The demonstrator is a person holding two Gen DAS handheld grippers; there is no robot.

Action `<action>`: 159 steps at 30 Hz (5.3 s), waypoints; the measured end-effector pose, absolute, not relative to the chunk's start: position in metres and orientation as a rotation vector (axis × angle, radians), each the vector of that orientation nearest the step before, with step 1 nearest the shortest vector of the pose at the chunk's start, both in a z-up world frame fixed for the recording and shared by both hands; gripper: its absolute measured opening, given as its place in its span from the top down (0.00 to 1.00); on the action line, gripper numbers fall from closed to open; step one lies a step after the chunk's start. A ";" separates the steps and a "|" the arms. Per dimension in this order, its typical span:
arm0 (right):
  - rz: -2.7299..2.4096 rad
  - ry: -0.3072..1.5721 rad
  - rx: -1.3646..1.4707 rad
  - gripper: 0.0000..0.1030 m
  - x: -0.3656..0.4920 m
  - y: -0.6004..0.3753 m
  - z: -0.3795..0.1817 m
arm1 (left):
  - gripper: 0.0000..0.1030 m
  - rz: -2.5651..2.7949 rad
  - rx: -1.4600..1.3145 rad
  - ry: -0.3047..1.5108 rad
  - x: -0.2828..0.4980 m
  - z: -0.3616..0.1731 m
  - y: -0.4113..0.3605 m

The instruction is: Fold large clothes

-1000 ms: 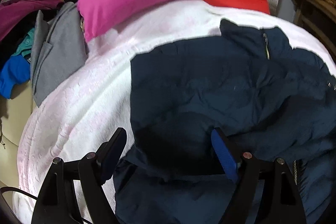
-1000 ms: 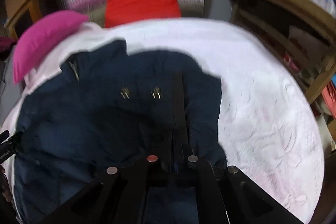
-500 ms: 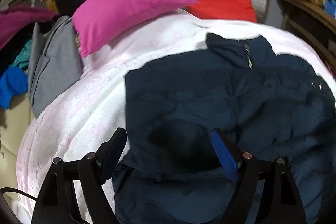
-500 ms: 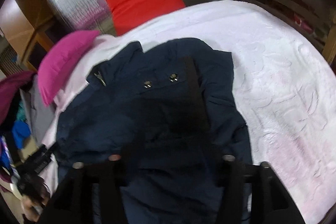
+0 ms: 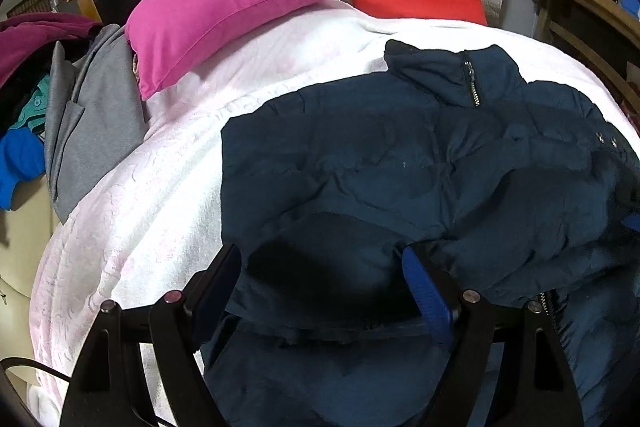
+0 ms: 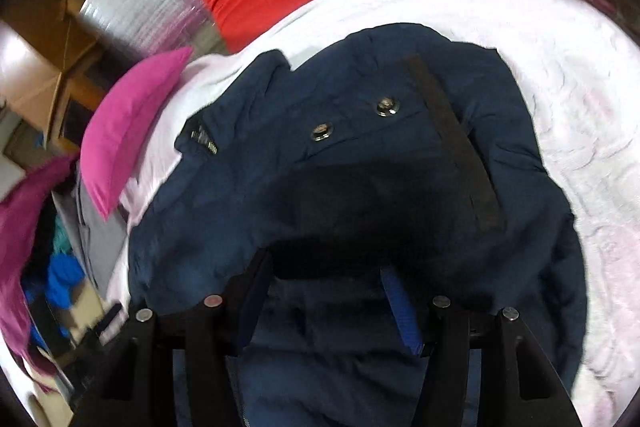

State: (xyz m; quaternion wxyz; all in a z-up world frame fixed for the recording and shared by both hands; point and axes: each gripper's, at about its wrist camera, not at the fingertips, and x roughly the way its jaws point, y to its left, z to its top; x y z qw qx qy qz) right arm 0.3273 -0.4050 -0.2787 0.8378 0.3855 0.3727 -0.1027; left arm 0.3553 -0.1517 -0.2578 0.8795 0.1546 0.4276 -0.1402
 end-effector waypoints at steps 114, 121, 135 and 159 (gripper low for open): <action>-0.397 0.729 0.674 0.73 0.286 -0.440 -0.268 | 0.38 -0.237 0.009 1.047 0.401 -0.271 -0.076; -0.341 0.693 0.796 0.44 0.258 -0.437 -0.261 | 0.38 -0.248 0.047 0.969 0.383 -0.243 -0.085; -0.051 0.779 1.108 0.30 0.283 -0.370 -0.294 | 0.31 -0.538 -0.281 1.210 0.355 -0.278 -0.106; -0.149 0.601 1.009 0.72 0.322 -0.367 -0.279 | 0.66 -0.444 -0.474 1.088 0.376 -0.278 -0.093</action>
